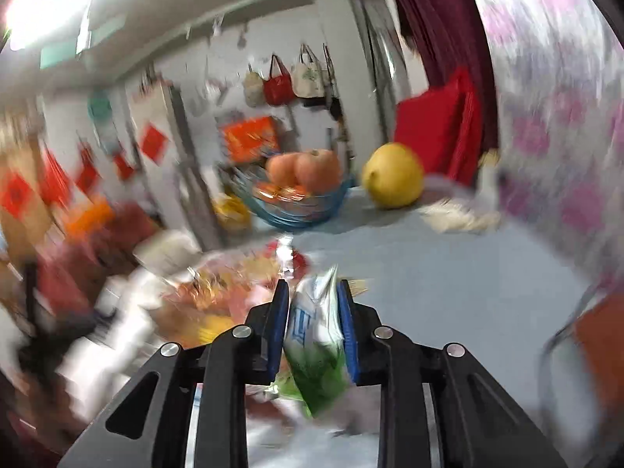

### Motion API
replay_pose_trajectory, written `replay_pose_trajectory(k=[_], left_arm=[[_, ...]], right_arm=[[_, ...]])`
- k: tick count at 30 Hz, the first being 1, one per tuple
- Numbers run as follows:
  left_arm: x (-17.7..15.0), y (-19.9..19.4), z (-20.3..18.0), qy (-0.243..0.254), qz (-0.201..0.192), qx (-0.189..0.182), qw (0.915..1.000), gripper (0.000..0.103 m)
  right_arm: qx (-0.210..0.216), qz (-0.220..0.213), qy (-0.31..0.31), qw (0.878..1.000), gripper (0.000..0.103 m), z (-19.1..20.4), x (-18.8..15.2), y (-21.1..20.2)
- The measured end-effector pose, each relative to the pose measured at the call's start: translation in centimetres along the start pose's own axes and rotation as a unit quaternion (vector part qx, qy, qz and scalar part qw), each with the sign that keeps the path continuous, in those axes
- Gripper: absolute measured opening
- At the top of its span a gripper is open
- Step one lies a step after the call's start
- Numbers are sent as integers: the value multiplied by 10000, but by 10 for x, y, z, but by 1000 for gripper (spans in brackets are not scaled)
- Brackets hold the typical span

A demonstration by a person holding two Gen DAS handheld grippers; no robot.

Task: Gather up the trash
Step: 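Close the right tool on the green-and-white tissue pack and lift it, then drop the medicine box from the left tool into the wastebasket while the right tool carries the pack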

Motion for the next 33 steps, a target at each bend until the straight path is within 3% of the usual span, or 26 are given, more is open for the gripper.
replay_pose_trajectory(k=[3,5,7,11,18,20,22,26,30,33], left_arm=[[0,-1,1,39,-27,74,10000,43],[0,-1,1,41,-39,100,9999,43],[0,-1,2,19,-28,82,10000,43],[0,-2,2,23,-44,90,9999,43],[0,-2,3,5,-35,82,10000,43],[0,-2,3,3,-24,67,10000,43],[0,-3,3,4,-37,52,10000,43],[3,-11,1,68,-228,53,9997,43],[5,-27,-2,-145,-331,-242,9991,43],[2,-46,0,-133,-396,-184,9990,43]], right_arm=[[-291,145,-284,9991,27,-1,-5,8],[-120,322,-208,9992,29,-1,-10,13],[-33,463,-50,9989,39,-5,-14,19],[184,612,408,9971,40,-14,-21,20],[322,1089,532,9921,41,-12,-56,18],[324,1042,458,9930,39,-10,-57,13],[369,1025,379,9933,24,-8,-58,9],[272,438,302,9982,24,-9,-40,-12],[401,43,402,9984,24,-12,-11,-35],[706,-112,552,9959,24,-9,4,-50]])
Point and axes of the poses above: each gripper's, at about its wrist camera, not at the fingertips, and y roughly the way its jaws point, z to its left, x to its top, the point moved 7 cm from there along y, roughly the way its jaws point, and after that the axes turned 7 degrees about -z, right-handed, at the moved point
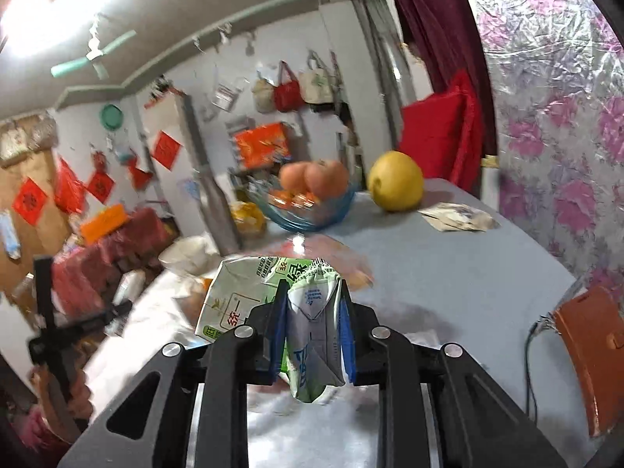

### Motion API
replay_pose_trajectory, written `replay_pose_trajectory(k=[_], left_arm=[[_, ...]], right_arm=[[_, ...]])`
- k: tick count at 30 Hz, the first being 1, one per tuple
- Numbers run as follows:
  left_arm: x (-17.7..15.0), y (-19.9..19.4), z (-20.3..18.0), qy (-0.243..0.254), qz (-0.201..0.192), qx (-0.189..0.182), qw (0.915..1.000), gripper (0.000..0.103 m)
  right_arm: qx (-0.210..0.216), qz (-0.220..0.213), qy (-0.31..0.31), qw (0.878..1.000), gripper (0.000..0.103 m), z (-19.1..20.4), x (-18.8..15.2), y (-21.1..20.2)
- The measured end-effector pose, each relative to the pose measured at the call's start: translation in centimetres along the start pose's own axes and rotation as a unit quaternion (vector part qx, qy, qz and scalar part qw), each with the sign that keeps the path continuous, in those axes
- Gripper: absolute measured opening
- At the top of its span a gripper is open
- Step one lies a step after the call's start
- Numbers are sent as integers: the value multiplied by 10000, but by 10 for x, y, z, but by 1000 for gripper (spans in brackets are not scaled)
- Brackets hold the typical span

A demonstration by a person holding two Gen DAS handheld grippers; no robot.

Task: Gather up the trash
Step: 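Drop the medicine box from the left tool into the wastebasket while the right tool carries the pack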

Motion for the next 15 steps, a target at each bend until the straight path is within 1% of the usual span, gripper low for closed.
replay_pose_trajectory(k=[3,7,9,12,14,15], left_arm=[[3,-24,4,7,-160,64,9999,43],[9,-55,16,-138,-312,66,9994,43],[10,-71,26,-192,-391,104,9990,43],[8,-95,44,-220,-494,258,9982,43],[5,-113,59,-215,-555,429,9973,43],[2,-124,71,-206,-584,575,9964,43]], right_arm=[[181,-78,51,9998,24,8,7,-9],[473,-111,230,9986,24,19,13,-21],[485,-190,136,9986,24,26,17,-29],[546,-317,-17,9980,24,41,24,-45],[662,-361,-62,9971,24,52,27,-53],[709,-362,-96,9968,24,58,28,-56]])
Point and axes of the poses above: each gripper's, at about its wrist camera, not at the fingertips, and y roughly the way its jaws point, z to its left, x to its top, the point moved 7 cm from there along y, roughly the way its jaws point, and after that the axes turned 7 degrees about -z, right-handed, at the moved point
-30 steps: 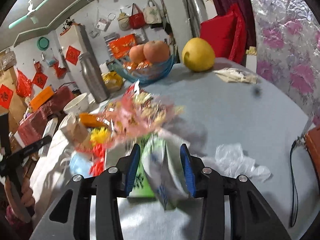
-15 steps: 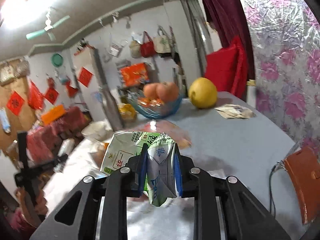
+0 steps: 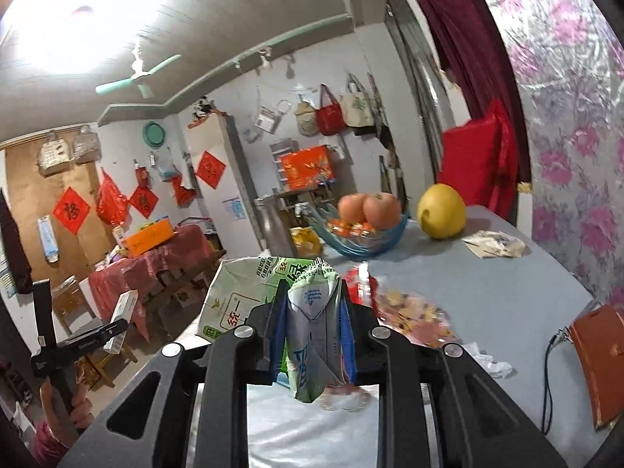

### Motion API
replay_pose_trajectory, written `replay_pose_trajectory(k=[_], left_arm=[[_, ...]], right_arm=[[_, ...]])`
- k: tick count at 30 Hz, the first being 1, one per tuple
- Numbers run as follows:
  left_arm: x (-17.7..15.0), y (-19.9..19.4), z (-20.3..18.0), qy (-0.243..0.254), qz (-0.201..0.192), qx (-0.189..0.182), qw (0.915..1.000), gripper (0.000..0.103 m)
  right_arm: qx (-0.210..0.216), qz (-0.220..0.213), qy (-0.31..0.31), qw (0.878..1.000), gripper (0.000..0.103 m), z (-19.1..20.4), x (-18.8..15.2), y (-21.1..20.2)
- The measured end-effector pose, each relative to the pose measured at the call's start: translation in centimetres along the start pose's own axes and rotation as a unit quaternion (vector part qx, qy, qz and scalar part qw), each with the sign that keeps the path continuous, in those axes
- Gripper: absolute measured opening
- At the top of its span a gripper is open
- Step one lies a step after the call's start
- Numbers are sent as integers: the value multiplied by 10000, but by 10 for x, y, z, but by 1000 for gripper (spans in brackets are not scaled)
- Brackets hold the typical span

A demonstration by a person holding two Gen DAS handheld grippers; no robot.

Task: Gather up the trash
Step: 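Drop the medicine box from the left tool into the wastebasket while the right tool carries the pack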

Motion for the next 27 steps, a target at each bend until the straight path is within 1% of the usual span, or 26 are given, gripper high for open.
replay_pose_trajectory(k=[4,7,10,13,15,16,18,20,21,22,23,24,25,26,27], left_arm=[[-10,-27,49,-51,-5,493,9988,43],[-24,-40,90,-192,135,834,9962,43],[-47,-47,131,-258,469,1128,9922,43],[-80,-52,171,-314,878,1436,9852,43],[-101,-51,198,-459,1145,1604,9793,43],[-110,-46,209,-552,1305,1638,9763,43],[-126,-41,228,-709,1506,1642,9723,43],[-140,-38,241,-728,1653,1717,9685,44],[-149,-37,249,-721,1776,1777,9652,44],[-156,-36,254,-722,1879,1802,9628,47],[-165,-36,261,-742,2009,1835,9594,56],[-173,-34,267,-782,2094,1863,9567,61],[-178,-35,273,-825,2138,1902,9546,70],[-181,-37,279,-848,2150,1948,9532,74],[-183,-40,287,-849,2135,2037,9517,76]], right_arm=[[236,135,-126,9995,24,29,-5,1],[467,317,-241,9981,24,59,-12,7],[676,513,-366,9957,24,86,-21,14],[1011,811,-463,9905,24,125,-33,26],[1212,998,-507,9863,24,150,-42,33],[1327,1102,-544,9835,24,164,-47,36],[1496,1254,-634,9787,24,188,-58,40],[1622,1373,-762,9742,24,212,-68,43],[1680,1437,-811,9719,24,224,-73,45],[1765,1541,-837,9686,24,238,-78,47],[1829,1623,-834,9661,24,245,-82,49],[1908,1725,-831,9628,24,254,-88,52],[1972,1815,-835,9598,24,262,-93,55],[2054,1942,-861,9553,24,277,-100,57],[2099,2011,-882,9527,24,283,-104,58]])
Point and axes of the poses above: each gripper's, at about its wrist camera, not at the fingertips, and y roughly the way its jaws point, z to its left, x to its top, the point moved 7 cm from there along y, roughly the way its jaws point, and after that the axes turned 7 degrees about -z, right-handed, at the moved point
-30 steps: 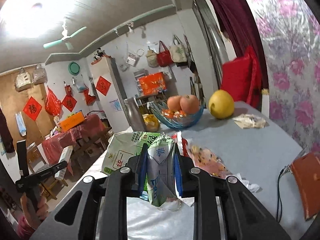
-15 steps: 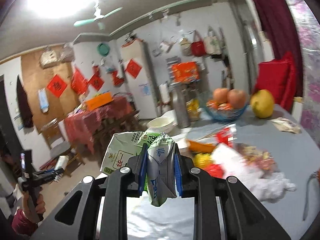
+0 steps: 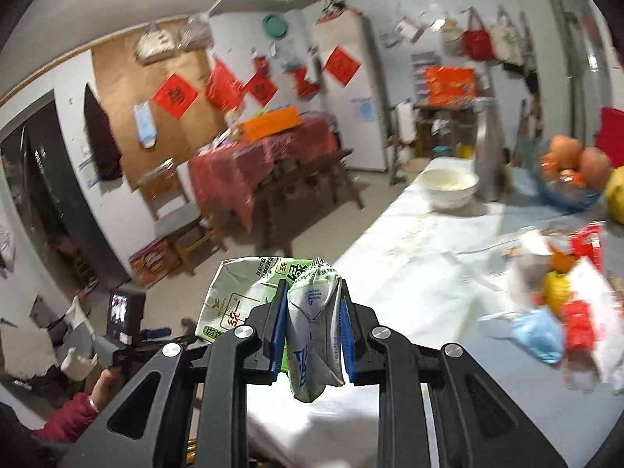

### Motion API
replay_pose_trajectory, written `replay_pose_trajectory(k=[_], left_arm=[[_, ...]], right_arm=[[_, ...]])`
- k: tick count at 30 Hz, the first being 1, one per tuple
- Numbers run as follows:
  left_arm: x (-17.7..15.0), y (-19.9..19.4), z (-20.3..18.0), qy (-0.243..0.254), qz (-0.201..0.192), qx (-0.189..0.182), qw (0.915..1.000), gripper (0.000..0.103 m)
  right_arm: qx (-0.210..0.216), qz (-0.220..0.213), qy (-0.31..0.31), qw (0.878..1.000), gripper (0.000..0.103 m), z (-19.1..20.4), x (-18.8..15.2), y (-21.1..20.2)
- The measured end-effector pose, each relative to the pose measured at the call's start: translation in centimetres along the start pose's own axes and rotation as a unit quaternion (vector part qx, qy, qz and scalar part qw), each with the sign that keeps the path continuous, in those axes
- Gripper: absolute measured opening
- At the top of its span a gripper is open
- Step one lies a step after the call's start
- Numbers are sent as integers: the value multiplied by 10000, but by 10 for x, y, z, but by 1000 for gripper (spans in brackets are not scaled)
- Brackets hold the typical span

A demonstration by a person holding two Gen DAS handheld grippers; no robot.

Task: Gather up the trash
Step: 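Drop the medicine box from the left tool into the wastebasket while the right tool carries the pack, then open the right tool over the red wastebasket to drop the tissue pack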

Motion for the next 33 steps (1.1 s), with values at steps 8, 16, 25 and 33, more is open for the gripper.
replay_pose_trajectory(k=[8,16,25,33], left_arm=[[25,-27,60,-523,-668,519,9950,96],[41,-51,111,-1089,-937,638,9876,96],[49,-73,126,-1178,-1243,786,9821,96],[58,-79,101,-988,-1282,612,9849,96]], right_arm=[[673,755,-378,9942,24,93,-15,65],[1186,1495,-844,9780,25,191,-38,154],[1031,1383,-1071,9792,49,206,-43,159],[880,1109,-958,9853,56,167,-34,129]])
Point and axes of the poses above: each gripper's, at about its wrist camera, not at the fingertips, and y roughly the way its jaws point, z to its left, x to its top, the point moved 7 cm from there along y, roughly the way its jaws point, and after that the axes turned 7 degrees about -z, right-handed, at the moved point
